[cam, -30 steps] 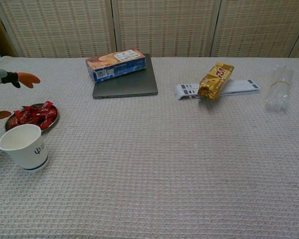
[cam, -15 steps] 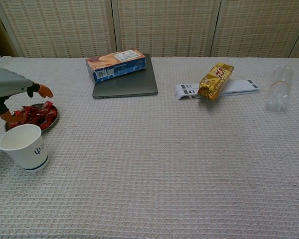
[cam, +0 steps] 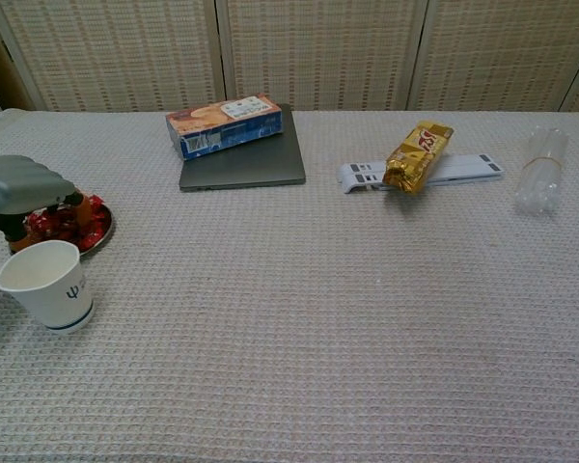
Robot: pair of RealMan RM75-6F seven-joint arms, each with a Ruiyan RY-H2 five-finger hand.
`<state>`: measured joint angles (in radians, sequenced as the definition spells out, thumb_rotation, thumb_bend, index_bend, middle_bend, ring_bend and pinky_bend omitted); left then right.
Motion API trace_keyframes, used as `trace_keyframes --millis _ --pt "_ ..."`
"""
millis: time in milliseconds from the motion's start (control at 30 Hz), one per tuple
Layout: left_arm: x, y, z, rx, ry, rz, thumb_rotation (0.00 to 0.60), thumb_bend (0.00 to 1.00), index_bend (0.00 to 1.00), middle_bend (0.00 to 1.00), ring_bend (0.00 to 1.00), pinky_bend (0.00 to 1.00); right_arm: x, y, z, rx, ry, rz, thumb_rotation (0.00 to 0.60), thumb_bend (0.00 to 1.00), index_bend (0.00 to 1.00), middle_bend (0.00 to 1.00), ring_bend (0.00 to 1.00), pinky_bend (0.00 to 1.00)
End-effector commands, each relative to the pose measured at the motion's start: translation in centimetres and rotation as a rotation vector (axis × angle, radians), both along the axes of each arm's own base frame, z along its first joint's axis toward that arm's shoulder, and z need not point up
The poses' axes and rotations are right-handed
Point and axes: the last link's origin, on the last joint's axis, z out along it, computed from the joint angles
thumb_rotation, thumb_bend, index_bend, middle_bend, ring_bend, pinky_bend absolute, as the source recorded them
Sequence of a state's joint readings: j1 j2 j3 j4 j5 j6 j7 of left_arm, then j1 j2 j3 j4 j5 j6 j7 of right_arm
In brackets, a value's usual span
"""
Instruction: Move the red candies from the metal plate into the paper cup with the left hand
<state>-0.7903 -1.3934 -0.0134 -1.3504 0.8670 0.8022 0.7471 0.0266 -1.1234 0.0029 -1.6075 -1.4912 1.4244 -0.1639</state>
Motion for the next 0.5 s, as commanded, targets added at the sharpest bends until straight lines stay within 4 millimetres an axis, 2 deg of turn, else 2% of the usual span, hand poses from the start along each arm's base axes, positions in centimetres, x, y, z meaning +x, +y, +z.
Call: trace_keyframes --millis 33,200,500 --pt "-0.01 0.06 -0.07 0.007 0.004 -0.009 0.6 0.37 0.33 0.27 0.36 0.94 0.01 0.0 -0.03 0.002 0.0 0.0 0.6 0.11 0.0 0.0 0.0 0.0" --pt "0.16 0.06 -0.24 0.01 -0.011 -0.024 0.6 0.37 0.37 0.31 0.41 0.96 0.03 0.02 -0.04 0.003 0.002 -0.001 0.6 0.11 0.0 0.0 0.0 0.0" --pt "-0.27 0.4 -0.96 -0.003 -0.007 -0.028 0.6 0.37 0.4 0.33 0.41 0.96 0.01 0.03 -0.06 0.003 0.005 -0.004 0.6 0.11 0.0 0.0 0.0 0.0"
